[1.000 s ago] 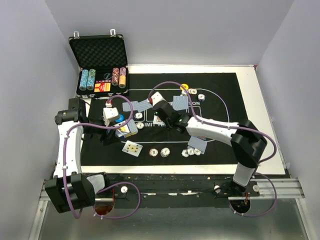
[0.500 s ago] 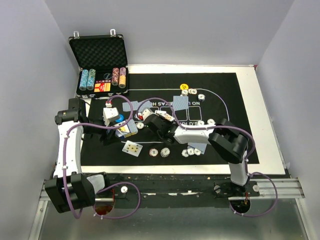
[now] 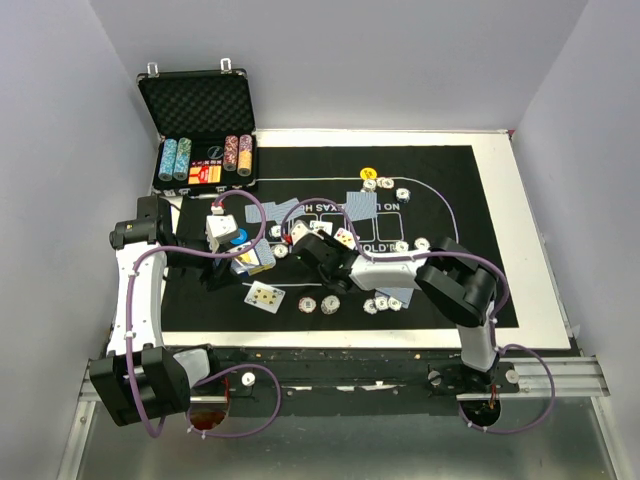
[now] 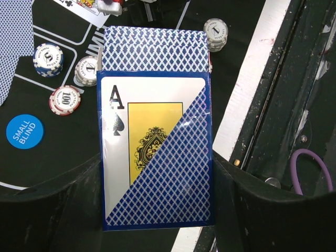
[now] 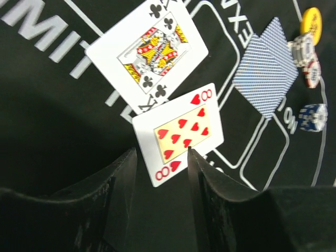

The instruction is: Distribute texas hold em gaming equipment

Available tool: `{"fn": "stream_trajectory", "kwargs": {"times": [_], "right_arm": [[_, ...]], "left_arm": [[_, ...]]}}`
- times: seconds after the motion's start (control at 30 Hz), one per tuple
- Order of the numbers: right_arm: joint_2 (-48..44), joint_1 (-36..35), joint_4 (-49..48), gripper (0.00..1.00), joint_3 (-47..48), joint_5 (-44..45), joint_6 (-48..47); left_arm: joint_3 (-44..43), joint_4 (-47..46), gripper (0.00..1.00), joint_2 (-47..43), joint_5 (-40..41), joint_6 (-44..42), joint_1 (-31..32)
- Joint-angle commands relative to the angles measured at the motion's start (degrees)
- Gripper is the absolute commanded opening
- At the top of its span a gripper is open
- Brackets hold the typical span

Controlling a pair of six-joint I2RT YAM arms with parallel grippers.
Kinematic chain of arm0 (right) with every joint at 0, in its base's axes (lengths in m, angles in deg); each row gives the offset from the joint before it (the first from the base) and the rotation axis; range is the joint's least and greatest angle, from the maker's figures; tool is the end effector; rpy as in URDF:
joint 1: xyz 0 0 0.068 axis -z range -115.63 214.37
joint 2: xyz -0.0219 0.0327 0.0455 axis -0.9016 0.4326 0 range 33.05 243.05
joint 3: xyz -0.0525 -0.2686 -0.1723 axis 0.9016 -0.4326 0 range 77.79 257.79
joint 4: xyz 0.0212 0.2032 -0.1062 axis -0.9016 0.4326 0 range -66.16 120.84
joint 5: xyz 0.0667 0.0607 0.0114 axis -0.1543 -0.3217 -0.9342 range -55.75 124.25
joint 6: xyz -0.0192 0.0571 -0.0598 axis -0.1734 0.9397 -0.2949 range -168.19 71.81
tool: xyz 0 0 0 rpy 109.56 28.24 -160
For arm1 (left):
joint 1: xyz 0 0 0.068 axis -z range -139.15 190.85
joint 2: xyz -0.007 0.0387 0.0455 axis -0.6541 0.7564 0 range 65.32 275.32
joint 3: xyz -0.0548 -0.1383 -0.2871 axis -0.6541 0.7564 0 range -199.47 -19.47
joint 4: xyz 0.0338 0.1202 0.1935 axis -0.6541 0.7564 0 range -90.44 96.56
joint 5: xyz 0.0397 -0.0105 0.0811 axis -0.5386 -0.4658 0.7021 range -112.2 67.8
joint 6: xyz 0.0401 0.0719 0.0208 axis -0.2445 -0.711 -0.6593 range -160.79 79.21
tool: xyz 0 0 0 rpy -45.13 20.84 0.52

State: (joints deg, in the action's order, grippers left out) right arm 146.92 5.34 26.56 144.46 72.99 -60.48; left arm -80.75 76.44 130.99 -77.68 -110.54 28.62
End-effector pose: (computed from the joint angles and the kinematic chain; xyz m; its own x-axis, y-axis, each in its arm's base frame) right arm 0.2566 0.3367 0.1869 -0.2865 -0.8001 -0.5271 -0.5347 0.5900 -0.6050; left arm 0.1331 -0.0341 0.3301 -0.3325 0.4720 -0.8165 0.9070 0.3973 -0.1396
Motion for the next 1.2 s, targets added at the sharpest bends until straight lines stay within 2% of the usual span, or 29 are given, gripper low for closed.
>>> {"fn": "stream_trajectory", "kwargs": {"times": [0.0, 0.23, 0.5, 0.6, 0.77, 0.83, 0.97, 1.17], "right_arm": [[-1.6, -0.4, 3.1, 0.55, -2.0, -9.6, 7.3], [-9.8, 1.1, 4.5, 0.69, -1.9, -17.0, 12.1], [-22.3, 9.4, 8.7, 0.84, 0.9, -30.6, 27.1], [-25.0, 12.1, 9.1, 0.88, 1.7, -38.3, 33.1], [-26.5, 12.8, -1.8, 0.93, -1.4, -58.6, 45.9], [-25.5, 12.8, -6.9, 0.95, -2.6, -63.5, 51.2], [-23.3, 12.7, -17.5, 0.99, -4.9, -70.5, 59.8], [-20.3, 11.3, -22.4, 1.0, -4.5, -73.4, 63.1]], "left_arm": [[-1.3, 16.0, 0.0, -0.9, -0.9, 0.0, 0.4], [-1.7, 15.9, 0.0, -1.1, -0.9, 0.2, 0.5], [-1.7, 15.9, 0.0, -1.2, -0.8, 0.5, 0.7], [-1.5, 16.0, 0.0, -1.1, -0.8, 0.2, 1.2], [-1.4, 16.0, 0.0, -0.8, -0.9, 0.3, 1.9], [-1.3, 16.0, 0.0, -0.9, -0.8, 0.4, 2.3], [-0.9, 15.9, 0.0, -1.2, 0.3, 0.5, 3.3], [-0.9, 15.9, 0.0, -1.2, 1.2, 0.8, 4.1]]}}
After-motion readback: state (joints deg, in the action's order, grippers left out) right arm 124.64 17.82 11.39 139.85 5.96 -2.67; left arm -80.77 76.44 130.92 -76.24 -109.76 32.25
